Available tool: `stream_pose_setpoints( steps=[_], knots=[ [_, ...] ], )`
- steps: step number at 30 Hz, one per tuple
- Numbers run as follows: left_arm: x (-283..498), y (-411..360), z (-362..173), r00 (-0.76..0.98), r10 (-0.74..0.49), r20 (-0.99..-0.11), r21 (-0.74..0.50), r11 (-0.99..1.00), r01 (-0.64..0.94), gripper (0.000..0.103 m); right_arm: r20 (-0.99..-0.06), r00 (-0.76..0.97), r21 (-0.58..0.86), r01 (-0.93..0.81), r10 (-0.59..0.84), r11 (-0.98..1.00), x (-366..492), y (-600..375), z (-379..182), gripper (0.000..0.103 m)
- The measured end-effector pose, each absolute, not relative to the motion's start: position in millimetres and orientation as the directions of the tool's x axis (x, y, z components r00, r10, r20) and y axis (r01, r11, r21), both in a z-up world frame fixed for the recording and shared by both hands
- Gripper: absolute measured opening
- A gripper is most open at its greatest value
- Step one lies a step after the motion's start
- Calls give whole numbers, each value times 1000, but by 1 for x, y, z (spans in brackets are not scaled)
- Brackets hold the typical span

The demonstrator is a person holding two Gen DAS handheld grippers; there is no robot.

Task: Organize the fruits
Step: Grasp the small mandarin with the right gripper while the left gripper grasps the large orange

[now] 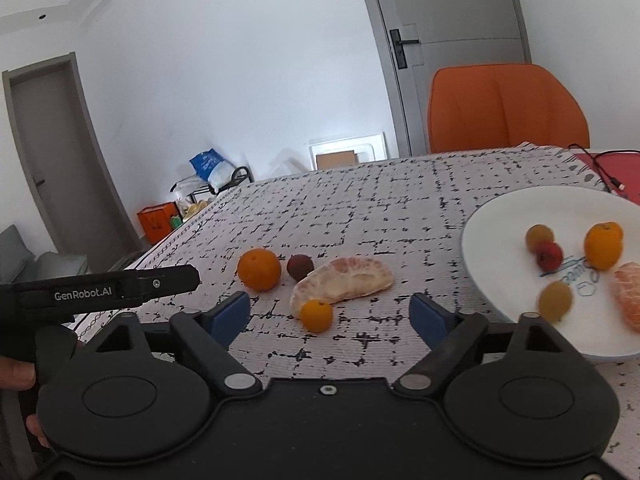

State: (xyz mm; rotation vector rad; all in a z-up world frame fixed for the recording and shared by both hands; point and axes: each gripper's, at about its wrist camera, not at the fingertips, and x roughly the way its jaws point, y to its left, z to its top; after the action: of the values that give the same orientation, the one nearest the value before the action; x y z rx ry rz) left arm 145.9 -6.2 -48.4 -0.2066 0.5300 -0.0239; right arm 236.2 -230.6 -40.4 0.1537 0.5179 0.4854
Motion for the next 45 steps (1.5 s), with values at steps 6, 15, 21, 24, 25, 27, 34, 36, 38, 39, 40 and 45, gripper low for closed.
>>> stream_pose_setpoints(
  steps=[6,15,21,24,25,27,34,36,38,39,40,45],
  knots=[
    [151,-2,-49,864,-82,-496,-213,977,-30,93,-465,736,263,-417,493,870,247,-218,-46,68],
    [165,-4,-52,860,-94,-502,-221,975,-23,90,-500,708,267,-423,500,866,263,-205,-56,52],
    [175,-6,-52,858,-94,-505,-221,975,-24,87,-519,678,302,-425,521,853,269,-208,-62,22],
    [180,-9,-53,856,-98,-508,-212,977,-14,87,-508,687,301,-424,519,854,268,-212,-59,22],
    [182,-10,-53,855,-99,-508,-210,978,-11,87,-506,689,302,-422,519,855,268,-213,-58,22],
    [186,-12,-54,853,-99,-513,-210,978,-13,86,-501,695,304,-417,516,857,269,-216,-57,22],
    [197,-22,-57,841,-109,-530,-194,981,5,82,-484,714,301,-408,506,862,273,-224,-51,22],
    [200,-25,-58,837,-110,-536,-191,982,7,81,-480,718,304,-403,504,863,275,-227,-50,22],
    [204,-29,-59,832,-113,-542,-187,982,12,79,-476,723,305,-398,501,865,276,-231,-50,22],
    [206,-30,-60,830,-113,-546,-182,983,14,77,-475,725,308,-395,500,865,276,-233,-50,22],
    [208,-32,-61,828,-114,-549,-179,984,16,75,-473,726,311,-392,499,866,277,-234,-50,22],
    [217,-40,-65,818,-112,-564,-161,987,24,66,-471,731,322,-378,493,868,277,-241,-52,22]
  ],
)
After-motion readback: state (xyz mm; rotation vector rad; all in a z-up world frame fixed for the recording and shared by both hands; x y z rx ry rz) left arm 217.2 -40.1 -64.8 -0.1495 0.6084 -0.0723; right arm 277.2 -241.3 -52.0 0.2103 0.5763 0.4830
